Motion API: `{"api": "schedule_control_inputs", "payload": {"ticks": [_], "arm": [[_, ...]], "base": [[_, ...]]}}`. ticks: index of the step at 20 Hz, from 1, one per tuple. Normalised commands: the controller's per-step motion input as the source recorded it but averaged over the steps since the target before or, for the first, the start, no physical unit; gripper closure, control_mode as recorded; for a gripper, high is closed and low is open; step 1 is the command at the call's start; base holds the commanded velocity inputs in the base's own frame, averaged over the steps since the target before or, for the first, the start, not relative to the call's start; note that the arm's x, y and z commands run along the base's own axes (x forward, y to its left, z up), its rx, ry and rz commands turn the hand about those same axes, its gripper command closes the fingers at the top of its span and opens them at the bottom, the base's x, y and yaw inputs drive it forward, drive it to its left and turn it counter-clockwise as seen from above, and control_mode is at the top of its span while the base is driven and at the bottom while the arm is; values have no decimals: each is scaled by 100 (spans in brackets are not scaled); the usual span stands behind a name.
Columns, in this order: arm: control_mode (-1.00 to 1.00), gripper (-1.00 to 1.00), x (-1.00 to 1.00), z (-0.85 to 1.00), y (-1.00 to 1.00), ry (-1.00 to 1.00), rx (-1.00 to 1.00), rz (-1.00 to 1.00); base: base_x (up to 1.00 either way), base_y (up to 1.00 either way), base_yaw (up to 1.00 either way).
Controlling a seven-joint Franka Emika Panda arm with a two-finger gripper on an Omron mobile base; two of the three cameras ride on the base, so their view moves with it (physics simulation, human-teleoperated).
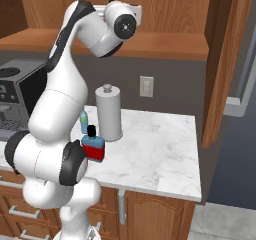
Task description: Sort all alcoholic drinks to one cabinet, and non-alcoholic drinks to the other.
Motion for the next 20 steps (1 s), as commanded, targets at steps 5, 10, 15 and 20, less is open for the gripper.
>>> {"api": "schedule_control_inputs", "payload": {"ticks": [5,10,15,20], "arm": [[-100,100,56,0,-1,0,0,0],[-100,100,47,-9,0,0,0,0],[-100,100,46,-14,0,0,0,0],[-100,100,39,-18,0,0,0,0]], "base": [[0,0,0],[0,0,0],[0,0,0],[0,0,0]]}}
